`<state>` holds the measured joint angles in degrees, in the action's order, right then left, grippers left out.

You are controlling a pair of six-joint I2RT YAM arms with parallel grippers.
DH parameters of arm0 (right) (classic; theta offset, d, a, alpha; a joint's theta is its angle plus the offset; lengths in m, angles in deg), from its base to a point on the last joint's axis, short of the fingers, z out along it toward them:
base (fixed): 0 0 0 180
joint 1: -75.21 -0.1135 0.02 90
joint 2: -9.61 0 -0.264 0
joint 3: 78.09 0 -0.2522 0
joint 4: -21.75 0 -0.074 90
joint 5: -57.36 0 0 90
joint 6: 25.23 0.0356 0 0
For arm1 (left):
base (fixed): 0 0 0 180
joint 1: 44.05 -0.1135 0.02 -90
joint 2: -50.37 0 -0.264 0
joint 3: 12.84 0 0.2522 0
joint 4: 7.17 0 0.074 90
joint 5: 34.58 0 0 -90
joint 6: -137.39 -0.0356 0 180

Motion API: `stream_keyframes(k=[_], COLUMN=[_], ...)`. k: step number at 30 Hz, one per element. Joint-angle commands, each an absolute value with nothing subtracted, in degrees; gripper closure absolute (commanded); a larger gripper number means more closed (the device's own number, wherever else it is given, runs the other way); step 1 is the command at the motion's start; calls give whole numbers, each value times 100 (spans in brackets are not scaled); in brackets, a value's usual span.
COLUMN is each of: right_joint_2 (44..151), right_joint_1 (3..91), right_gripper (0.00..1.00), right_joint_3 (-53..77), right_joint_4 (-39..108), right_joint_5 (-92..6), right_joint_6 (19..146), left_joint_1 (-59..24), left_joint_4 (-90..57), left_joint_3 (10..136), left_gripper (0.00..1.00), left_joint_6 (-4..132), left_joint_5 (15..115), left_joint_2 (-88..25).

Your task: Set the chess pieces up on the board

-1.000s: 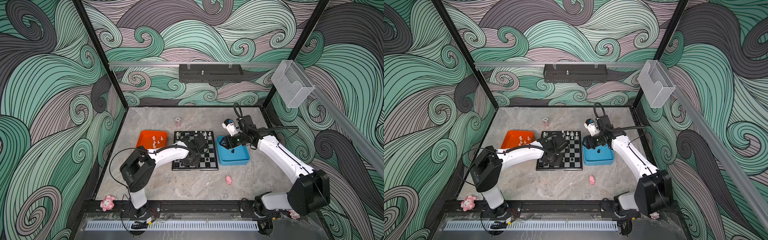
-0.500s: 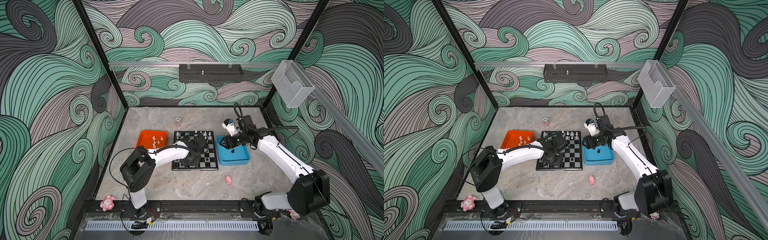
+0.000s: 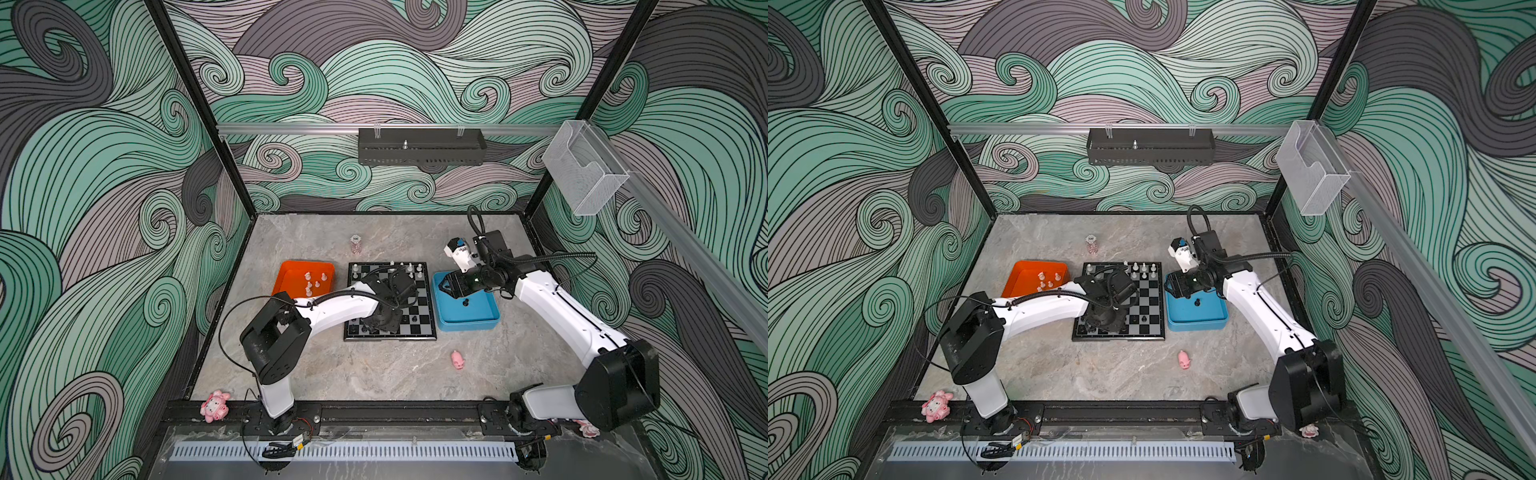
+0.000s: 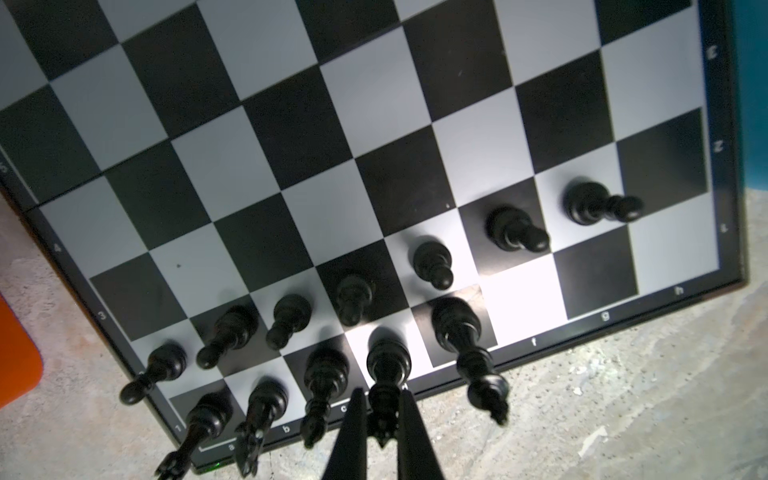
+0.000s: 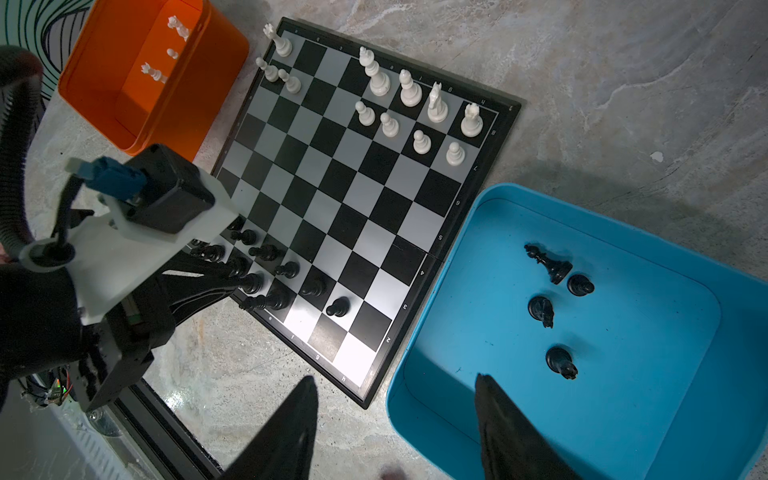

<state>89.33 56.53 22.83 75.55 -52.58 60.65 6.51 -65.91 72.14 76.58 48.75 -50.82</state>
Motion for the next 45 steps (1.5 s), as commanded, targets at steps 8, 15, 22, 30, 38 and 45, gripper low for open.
stream_keyframes(k=[8, 15, 22, 30, 38, 45], right_joint_2=[8895, 8895, 8889, 8889, 8889, 8889], right_joint_1=[5679, 5683, 5682, 5684, 5684, 5684], right_gripper=[39, 39, 39, 39, 39, 39], right_joint_3=[2333, 2338, 2338, 2345, 2340, 2346], right_joint_4=[7543, 7550, 7545, 7550, 7544, 7545], right_joint_5=[-5265, -5261, -5262, -5267, -5266, -5260], right_joint_6=[5993, 5993, 5988, 5988, 5985, 5992], left_joint_1=[696, 701, 701, 699, 701, 700], left_joint_4=[-6669, -6657, -6656, -6655, -6655, -6657], left_joint_3=[7402, 7397, 7404, 7398, 7391, 7401], left_gripper=[94, 91, 88, 85, 82, 79], left_joint_6=[7685, 7683, 7683, 7684, 7683, 7683], left_joint_5=[4822, 4822, 4813, 4813, 4812, 4795], left_joint_2=[-5188, -5180, -5178, -5182, -5185, -5172])
